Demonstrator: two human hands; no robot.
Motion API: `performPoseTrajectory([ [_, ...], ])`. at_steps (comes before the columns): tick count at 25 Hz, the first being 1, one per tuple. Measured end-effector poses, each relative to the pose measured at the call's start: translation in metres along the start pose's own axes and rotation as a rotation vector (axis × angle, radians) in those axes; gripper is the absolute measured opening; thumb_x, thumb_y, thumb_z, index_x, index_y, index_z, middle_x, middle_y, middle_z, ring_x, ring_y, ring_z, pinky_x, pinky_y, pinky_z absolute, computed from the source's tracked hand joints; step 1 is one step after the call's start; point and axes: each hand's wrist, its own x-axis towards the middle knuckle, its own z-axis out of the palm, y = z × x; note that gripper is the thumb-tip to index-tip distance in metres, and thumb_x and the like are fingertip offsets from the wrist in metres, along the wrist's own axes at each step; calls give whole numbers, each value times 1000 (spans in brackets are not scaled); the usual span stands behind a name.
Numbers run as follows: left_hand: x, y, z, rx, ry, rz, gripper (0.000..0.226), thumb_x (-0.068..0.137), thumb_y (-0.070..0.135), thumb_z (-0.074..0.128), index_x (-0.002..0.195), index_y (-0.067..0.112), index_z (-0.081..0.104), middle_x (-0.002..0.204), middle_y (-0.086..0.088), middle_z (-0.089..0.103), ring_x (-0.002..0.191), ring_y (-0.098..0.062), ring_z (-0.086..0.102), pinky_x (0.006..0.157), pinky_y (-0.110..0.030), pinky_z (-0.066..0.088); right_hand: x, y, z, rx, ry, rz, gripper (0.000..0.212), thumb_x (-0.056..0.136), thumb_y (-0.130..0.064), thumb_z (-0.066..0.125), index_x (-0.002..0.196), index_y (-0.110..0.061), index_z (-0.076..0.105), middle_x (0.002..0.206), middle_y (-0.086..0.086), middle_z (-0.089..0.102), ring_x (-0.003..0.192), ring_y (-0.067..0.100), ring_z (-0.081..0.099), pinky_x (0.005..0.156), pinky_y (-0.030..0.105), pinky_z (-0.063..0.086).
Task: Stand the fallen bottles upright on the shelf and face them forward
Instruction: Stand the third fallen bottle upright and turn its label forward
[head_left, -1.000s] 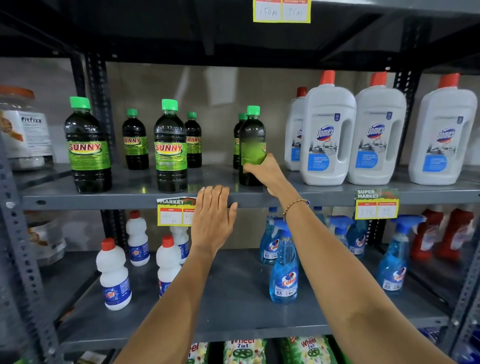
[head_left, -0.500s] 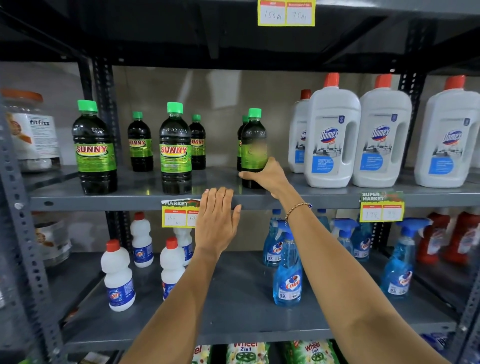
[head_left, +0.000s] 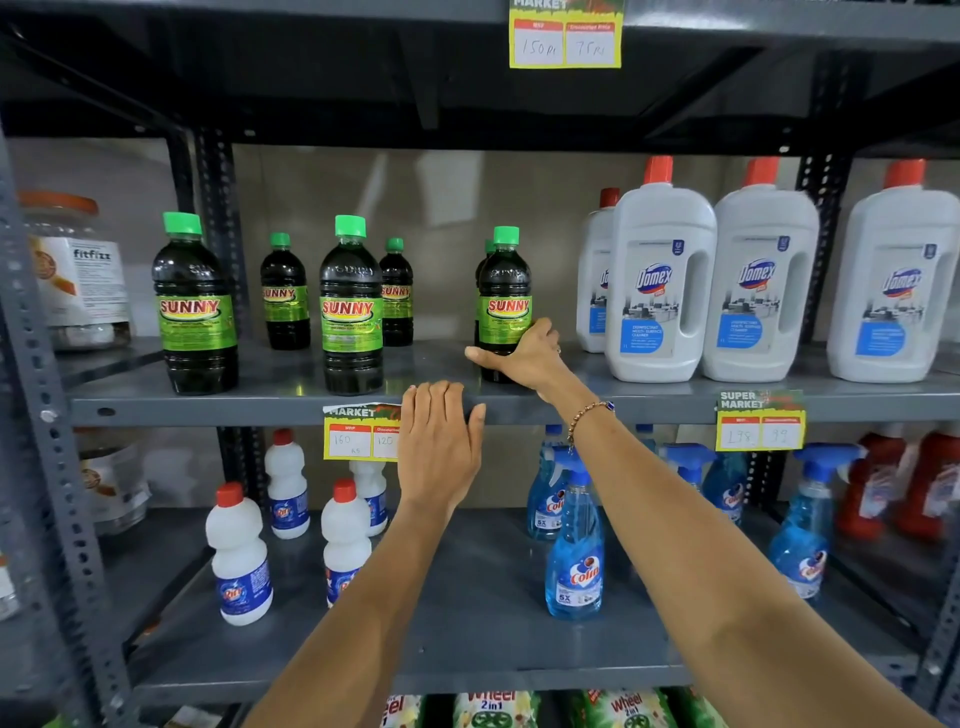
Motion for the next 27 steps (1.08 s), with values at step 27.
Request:
performPoseTrajectory([
  [27, 98, -1, -35, -856, -616, -443, 49, 81, 27, 73, 124, 9, 59, 121, -7, 64, 112, -17, 58, 92, -26, 43, -30, 24, -46, 410, -203, -95, 52, 85, -9, 69, 132, 1, 49, 95, -1, 61, 103, 19, 59, 91, 33, 53],
])
